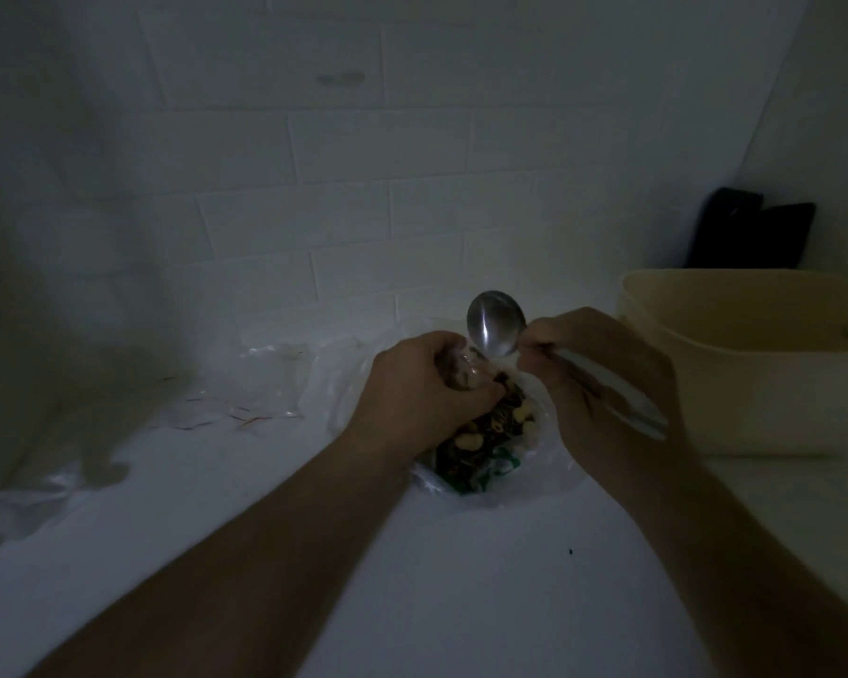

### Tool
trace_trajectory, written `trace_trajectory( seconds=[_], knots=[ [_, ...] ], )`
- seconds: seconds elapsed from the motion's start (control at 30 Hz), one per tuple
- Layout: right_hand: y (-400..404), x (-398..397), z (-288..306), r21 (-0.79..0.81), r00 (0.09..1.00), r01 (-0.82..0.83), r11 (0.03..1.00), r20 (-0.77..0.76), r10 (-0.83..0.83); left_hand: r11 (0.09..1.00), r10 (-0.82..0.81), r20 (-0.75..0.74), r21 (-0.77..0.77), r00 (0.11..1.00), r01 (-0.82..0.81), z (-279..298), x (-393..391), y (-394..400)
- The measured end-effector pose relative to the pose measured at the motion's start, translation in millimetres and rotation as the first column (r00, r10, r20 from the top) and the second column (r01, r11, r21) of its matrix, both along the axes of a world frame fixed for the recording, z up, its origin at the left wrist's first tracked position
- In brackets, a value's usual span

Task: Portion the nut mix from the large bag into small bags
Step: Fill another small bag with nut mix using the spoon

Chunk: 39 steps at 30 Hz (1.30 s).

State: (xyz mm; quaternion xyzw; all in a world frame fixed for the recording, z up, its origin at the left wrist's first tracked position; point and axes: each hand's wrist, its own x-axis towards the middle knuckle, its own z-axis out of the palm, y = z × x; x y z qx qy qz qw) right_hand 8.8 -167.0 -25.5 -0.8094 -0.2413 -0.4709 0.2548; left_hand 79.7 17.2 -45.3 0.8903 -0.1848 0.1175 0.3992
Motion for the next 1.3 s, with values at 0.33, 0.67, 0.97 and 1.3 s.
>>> trace_trajectory(
  seconds=[0.33, 0.67, 0.97, 1.3],
  knots=[
    [1.5, 0.2, 2.3, 0.291, 0.983, 0.154, 0.944, -0.142, -0.116, 0.984, 0.043, -0.141, -0.165, 0.989, -0.067, 1.6, 6.5, 9.0],
    [1.9, 9.6, -13.1, -0.041, 0.920, 0.259, 0.965, -0.293, -0.260, 0.897, 0.065, -0.265, -0.406, 0.962, -0.173, 6.7, 23.1, 32.0],
    [6.9, 2.0, -0.4, -0.170, 0.864, 0.329, 0.929, -0.343, -0.369, 0.846, -0.084, -0.447, -0.504, 0.891, -0.173, -0.9, 3.0, 9.6],
    [8.1, 3.4, 0.0, -0.155, 0.842, 0.361, 0.920, -0.370, -0.393, 0.819, -0.089, -0.432, -0.545, 0.897, -0.181, -4.3, 2.4, 0.1]
  ],
)
